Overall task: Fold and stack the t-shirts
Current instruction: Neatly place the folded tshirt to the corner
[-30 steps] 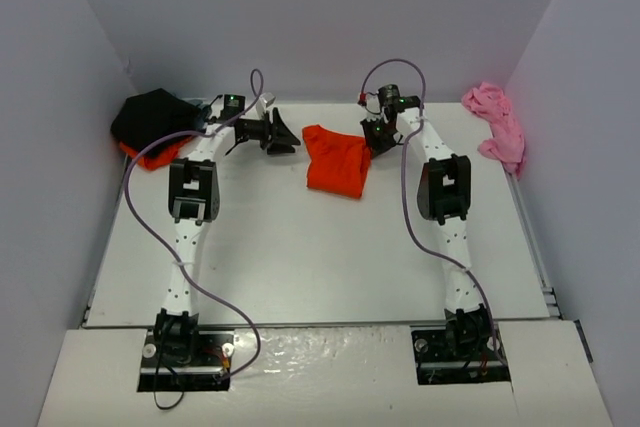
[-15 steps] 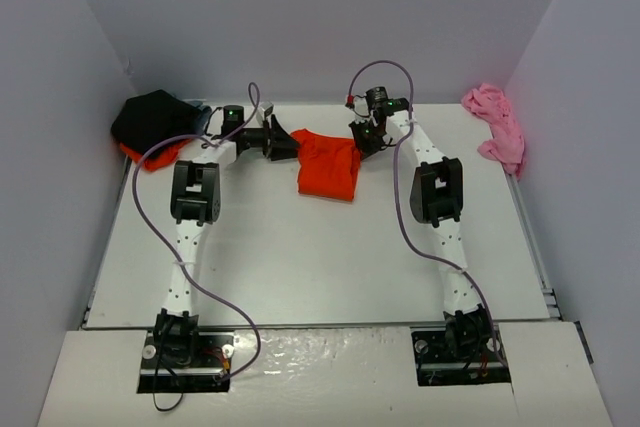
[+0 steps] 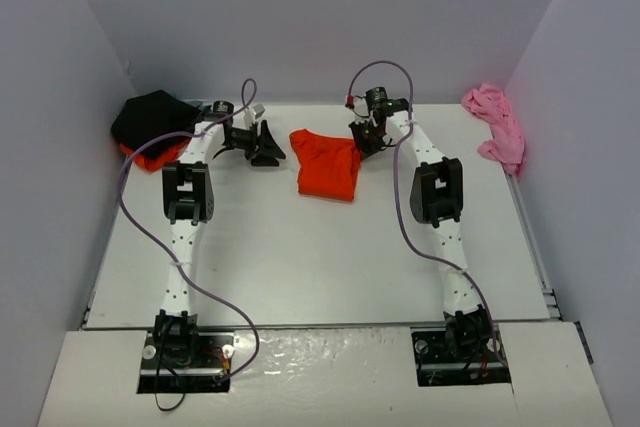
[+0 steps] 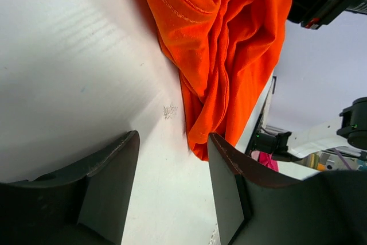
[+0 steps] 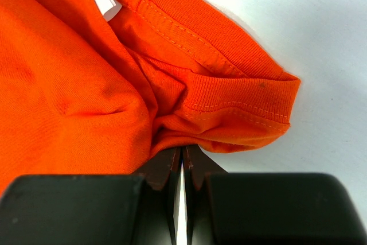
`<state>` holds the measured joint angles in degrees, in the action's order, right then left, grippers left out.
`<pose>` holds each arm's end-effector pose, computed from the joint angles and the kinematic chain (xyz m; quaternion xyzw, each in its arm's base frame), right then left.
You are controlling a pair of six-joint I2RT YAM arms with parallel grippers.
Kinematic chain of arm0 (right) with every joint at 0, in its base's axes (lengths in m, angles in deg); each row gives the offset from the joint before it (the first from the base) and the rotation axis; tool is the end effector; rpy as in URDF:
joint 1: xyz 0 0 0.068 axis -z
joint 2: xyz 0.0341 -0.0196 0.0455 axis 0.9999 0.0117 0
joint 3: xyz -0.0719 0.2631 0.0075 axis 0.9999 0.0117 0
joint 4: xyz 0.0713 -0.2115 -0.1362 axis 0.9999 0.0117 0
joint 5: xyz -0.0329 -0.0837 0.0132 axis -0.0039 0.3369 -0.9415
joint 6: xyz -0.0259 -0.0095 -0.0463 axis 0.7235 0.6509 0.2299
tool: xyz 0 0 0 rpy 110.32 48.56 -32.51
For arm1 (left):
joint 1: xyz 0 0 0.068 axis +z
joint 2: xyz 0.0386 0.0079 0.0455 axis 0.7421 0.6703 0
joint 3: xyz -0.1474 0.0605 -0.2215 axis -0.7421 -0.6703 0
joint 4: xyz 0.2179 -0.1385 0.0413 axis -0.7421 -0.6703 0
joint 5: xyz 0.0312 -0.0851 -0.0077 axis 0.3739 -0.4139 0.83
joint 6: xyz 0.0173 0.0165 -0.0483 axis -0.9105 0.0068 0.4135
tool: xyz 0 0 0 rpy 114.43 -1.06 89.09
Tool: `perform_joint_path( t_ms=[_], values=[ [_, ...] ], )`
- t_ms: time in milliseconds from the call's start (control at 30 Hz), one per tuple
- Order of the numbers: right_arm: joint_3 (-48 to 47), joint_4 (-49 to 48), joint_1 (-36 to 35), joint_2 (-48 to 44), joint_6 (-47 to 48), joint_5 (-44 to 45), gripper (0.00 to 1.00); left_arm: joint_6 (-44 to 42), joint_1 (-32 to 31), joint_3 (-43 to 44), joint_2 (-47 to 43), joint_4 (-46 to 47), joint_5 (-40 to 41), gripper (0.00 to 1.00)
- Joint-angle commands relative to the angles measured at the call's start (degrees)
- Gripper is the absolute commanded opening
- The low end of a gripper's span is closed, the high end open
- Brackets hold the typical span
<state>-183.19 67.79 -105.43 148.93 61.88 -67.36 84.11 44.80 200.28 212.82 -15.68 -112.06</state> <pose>0.5407 0.1689 0.1643 -0.2464 0.9026 0.1905 0.2972 0.5505 -0.0633 0.1318 0.0392 0.8064 -0.5822 0.0962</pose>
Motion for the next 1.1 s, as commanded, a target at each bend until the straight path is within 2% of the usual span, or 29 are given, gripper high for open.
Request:
perform_joint_path(
  t_ms=[0,200,433,667,900,1067],
  values=[
    [4.4,5.75,-1.16,4.37,0.61,0.28,0.0,-7.81,-1.87,4.72,-1.44,-10.15,3.37,0.48],
    [5.48,5.72,-1.27,3.23,0.4,-0.65,0.0,-5.91,-4.56,6.41,0.38,-8.43,2.7,0.5],
    [7.5,5.55,-2.0,2.55,0.4,-1.24,0.0,1.82,-7.43,6.8,2.67,-0.75,-2.24,0.5],
    [8.42,5.63,-3.0,2.22,0.29,-1.24,0.0,11.04,-9.22,6.09,5.39,11.83,-5.3,0.5],
    [8.03,5.72,-4.99,2.9,0.31,-0.27,0.0,25.33,-9.99,2.82,5.92,30.57,-9.55,0.5],
    [7.05,5.81,-6.12,3.41,0.32,-0.32,0.0,32.77,-10.29,-0.21,6.13,39.71,-10.71,0.49]
  ],
)
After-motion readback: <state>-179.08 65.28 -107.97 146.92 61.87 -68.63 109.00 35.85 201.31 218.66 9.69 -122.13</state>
